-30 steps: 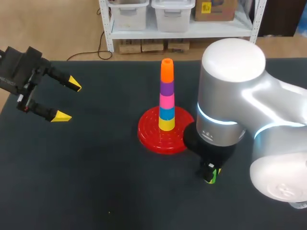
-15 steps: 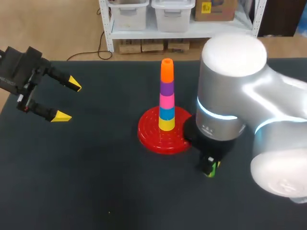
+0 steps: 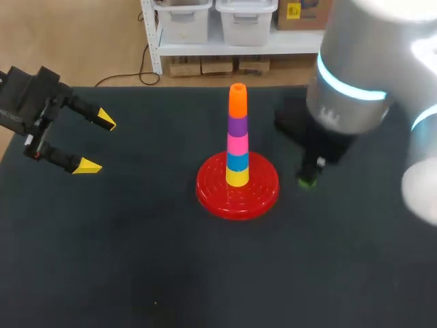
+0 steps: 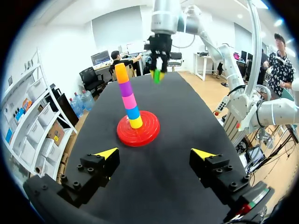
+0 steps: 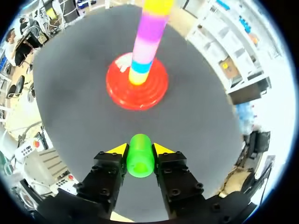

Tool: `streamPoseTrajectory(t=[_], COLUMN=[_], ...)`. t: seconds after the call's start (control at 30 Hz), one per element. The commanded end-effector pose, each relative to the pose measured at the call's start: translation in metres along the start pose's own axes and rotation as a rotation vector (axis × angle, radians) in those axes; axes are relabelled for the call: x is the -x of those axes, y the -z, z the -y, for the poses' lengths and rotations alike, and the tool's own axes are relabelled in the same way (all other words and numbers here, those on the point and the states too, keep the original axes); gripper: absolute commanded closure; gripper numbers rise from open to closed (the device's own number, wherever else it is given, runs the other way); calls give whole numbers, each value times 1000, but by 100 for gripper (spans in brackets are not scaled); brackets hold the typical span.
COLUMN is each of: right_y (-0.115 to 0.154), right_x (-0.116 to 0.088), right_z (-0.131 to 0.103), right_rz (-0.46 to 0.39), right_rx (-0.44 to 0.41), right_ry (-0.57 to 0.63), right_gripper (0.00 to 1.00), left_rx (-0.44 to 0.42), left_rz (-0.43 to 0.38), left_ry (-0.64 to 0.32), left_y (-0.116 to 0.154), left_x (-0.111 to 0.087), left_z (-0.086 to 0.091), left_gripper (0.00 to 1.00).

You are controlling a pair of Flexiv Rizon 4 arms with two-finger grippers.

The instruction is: Pick up and stack the cylinders on the red base in this order: pink,purple,orange,green

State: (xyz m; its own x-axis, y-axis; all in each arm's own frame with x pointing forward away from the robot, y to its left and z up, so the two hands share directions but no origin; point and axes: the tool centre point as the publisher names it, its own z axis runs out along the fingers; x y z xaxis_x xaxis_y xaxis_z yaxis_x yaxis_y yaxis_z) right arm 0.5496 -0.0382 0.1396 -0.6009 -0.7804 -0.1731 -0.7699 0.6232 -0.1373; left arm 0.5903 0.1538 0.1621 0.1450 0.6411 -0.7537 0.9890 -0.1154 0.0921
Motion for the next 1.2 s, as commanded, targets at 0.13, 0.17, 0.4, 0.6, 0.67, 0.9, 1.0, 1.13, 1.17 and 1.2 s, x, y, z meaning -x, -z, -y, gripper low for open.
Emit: streamPoseTrajectory(t=[0.13, 0.17, 0.4, 0.6, 0.67, 0.9, 1.0, 1.13, 1.17, 1.2], right_y=[77, 83, 115, 124, 124, 123, 124, 123, 124, 123], right_x=[29, 33, 65, 92, 100, 125, 134, 147, 150, 153], right_z=[17, 18, 32, 36, 33, 29, 31, 34, 34, 34], right_rz=[41, 48, 84, 76, 62, 16, 5, -24, -21, -35], right_rx=[-35, -33, -18, -16, -6, 4, 12, 27, 26, 32], right_ry=[75, 89, 170, 238, 269, 340, 359, 383, 383, 394], right_gripper=[100, 100, 100, 100, 100, 100, 100, 100, 100, 100], left_rx=[4, 4, 4, 4, 4, 4, 4, 4, 4, 4], left_rz=[3, 3, 3, 3, 3, 3, 3, 3, 3, 3], left_ry=[-4, -4, -4, -4, -4, -4, -4, -4, -4, -4], left_y=[0, 0, 0, 0, 0, 0, 0, 0, 0, 0], left_x=[-1, -1, -1, -1, -1, -1, -1, -1, -1, -1], left_z=[1, 1, 1, 1, 1, 1, 1, 1, 1, 1], left_gripper=[0, 0, 0, 0, 0, 0, 0, 0, 0, 0])
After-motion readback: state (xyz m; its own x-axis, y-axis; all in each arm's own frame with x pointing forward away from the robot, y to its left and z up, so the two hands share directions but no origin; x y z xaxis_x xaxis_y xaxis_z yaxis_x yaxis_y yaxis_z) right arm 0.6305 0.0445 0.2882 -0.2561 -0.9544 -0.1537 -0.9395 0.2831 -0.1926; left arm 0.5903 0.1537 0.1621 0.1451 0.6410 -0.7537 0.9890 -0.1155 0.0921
